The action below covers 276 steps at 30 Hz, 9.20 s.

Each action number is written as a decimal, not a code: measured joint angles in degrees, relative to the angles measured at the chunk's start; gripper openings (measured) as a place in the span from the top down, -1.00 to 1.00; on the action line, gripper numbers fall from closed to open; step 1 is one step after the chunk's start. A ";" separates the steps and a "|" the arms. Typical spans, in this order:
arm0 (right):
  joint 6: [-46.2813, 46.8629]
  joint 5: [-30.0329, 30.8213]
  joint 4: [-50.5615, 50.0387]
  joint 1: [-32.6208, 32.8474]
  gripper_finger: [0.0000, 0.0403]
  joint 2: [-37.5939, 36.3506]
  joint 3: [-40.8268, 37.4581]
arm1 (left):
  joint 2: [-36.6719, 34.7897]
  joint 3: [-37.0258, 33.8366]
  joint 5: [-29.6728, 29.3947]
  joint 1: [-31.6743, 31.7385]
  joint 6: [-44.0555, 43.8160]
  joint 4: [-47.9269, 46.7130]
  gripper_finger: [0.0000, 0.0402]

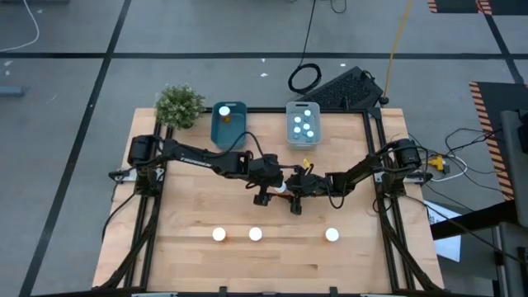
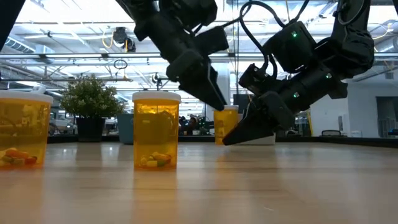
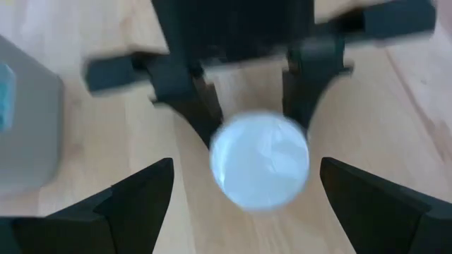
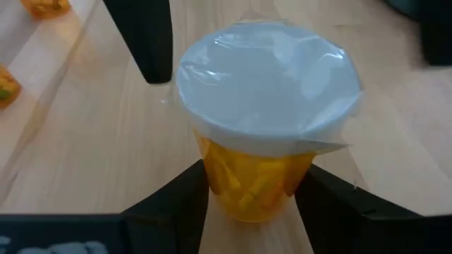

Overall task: Pick and place medicine bottles into bin by pill shape (circle, oval)
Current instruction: Put the orange pill bottle into the green bin

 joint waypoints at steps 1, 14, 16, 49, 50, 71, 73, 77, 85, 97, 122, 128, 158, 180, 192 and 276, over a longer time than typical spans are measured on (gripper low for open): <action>-0.01 0.01 -0.05 0.00 0.08 0.00 0.00 | -0.02 0.08 0.00 0.00 0.00 0.32 -0.79; 0.20 0.07 -0.19 0.00 0.08 -0.04 -0.02 | 2.45 0.53 2.97 0.76 0.26 1.39 -0.78; 0.20 0.07 -0.21 0.00 0.08 -0.04 -0.02 | 2.45 0.53 3.08 0.71 0.35 1.73 -0.73; 1.02 0.11 -0.41 0.00 0.08 -0.07 -0.02 | 2.45 0.53 3.06 0.76 1.90 2.14 -0.09; 1.25 0.11 -0.41 0.00 0.08 -0.07 -0.02 | 2.45 0.53 3.06 0.76 1.89 2.11 -0.09; 7.73 0.24 -12.30 1.49 -0.31 -16.92 -9.86 | -15.37 0.48 -5.62 11.80 6.01 -11.62 -0.10; 7.72 1.16 -10.89 1.86 -0.29 -18.31 -11.74 | -17.97 0.48 -5.63 15.20 6.03 -13.02 -0.10; 6.19 1.90 -4.96 2.27 -0.26 -20.42 -15.26 | -21.29 0.48 -5.62 23.08 6.06 -13.73 -0.10; 2.37 3.39 1.02 2.14 -0.26 -21.31 -19.35 | -18.72 0.50 -3.57 37.44 5.59 -13.35 -0.10; -1.71 3.32 4.85 -0.27 -0.26 -21.38 -19.41 | -10.09 0.45 -1.21 40.65 6.31 -13.35 -0.10; -1.33 3.13 4.16 -0.46 -0.26 -21.35 -19.39 | -3.06 0.48 -5.48 40.98 3.03 -13.00 -0.10; -1.36 3.10 4.16 -0.46 -0.26 -21.35 -19.39 | -3.06 0.48 -5.35 41.24 3.02 -14.83 -0.10; -1.40 3.07 3.12 -0.48 -0.26 -21.35 -19.39 | -5.39 0.48 -4.95 40.43 2.97 -14.61 -0.47; 2.52 2.96 0.91 -0.37 -0.26 -21.34 -19.37 | -29.65 0.51 -5.64 13.64 -5.69 -29.60 -0.48; 8.66 -2.63 -3.69 4.44 -0.26 -24.81 -19.32 | -28.80 0.48 -13.15 -10.40 -13.73 -25.64 -0.48; 33.47 24.36 -5.59 39.54 0.14 -17.11 -17.49 | -27.09 -4.81 -18.95 -14.49 -13.11 -8.11 -0.47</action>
